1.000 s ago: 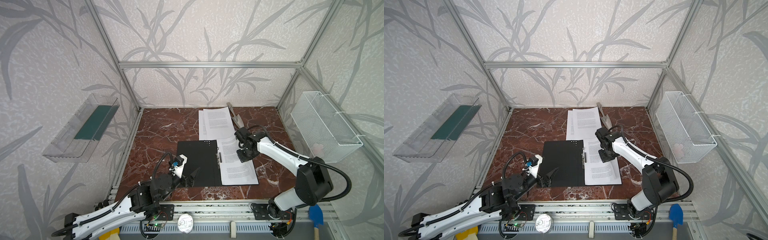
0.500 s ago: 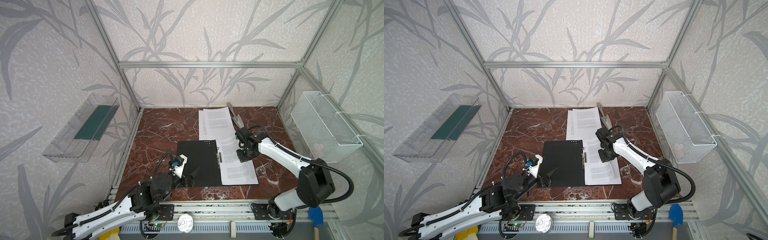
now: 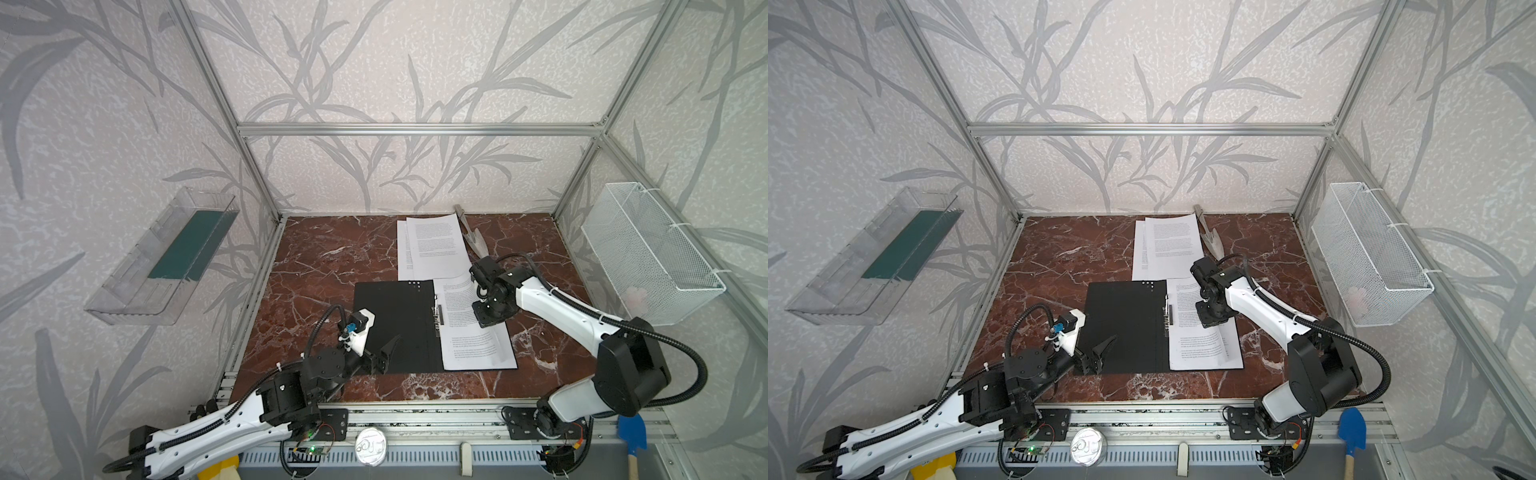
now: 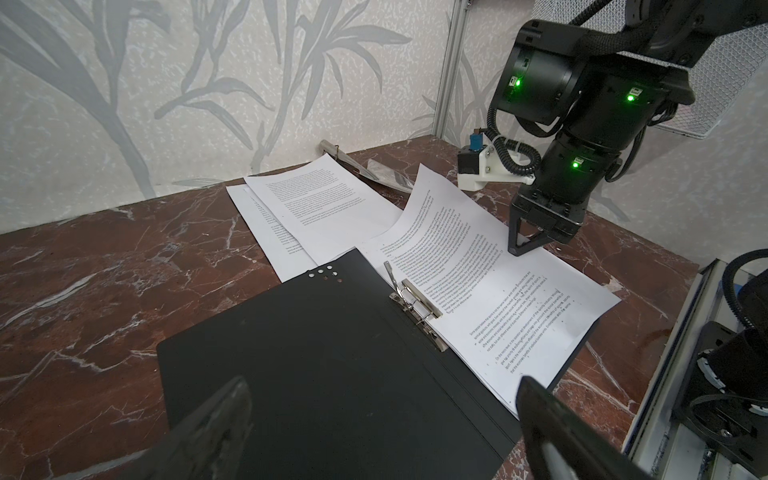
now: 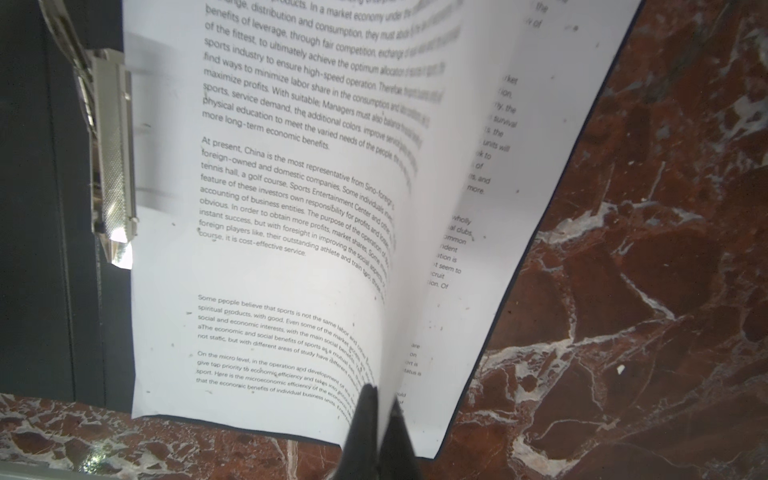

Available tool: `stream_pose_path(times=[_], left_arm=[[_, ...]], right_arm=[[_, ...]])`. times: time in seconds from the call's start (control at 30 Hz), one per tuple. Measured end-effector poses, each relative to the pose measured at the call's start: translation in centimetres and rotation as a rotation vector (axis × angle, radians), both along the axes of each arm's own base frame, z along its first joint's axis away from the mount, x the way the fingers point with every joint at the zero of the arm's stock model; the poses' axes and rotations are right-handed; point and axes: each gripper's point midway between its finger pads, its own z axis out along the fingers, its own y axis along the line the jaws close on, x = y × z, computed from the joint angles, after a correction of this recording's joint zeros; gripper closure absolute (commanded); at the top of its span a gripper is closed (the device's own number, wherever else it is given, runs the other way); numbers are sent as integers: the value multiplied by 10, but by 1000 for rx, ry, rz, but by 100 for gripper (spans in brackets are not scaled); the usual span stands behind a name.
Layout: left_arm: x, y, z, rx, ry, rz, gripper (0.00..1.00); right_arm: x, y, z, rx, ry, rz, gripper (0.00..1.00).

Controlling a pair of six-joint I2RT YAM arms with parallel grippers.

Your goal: Put the files into the folder

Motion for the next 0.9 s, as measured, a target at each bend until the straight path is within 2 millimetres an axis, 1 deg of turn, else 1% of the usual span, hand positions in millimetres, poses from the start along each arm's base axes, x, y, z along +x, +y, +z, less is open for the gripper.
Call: stream_pose_path(times=[0.13,0.2,0.3,0.4,0.6,0.77,0.9], left_arm=[[0,0,0,0,0,0,1],[0,0,0,0,0,0,1],[0,0,0,0,0,0,1],[0,0,0,0,0,0,1],[0,0,0,0,0,0,1],[0,0,0,-1,0,0,1],[0,0,1,-4,-1,0,1]], right_arm=[[0,0,0,0,-1,0,100],[0,0,0,0,-1,0,98],[0,0,-1,0,0,-2,89],[-1,-1,-3,-3,3,-5,77],[-2,-3,-6,-12,1,-4,60],[0,-7,-6,-27,-21,-7,44],[2,-11,1,-33,-63,-11,39]])
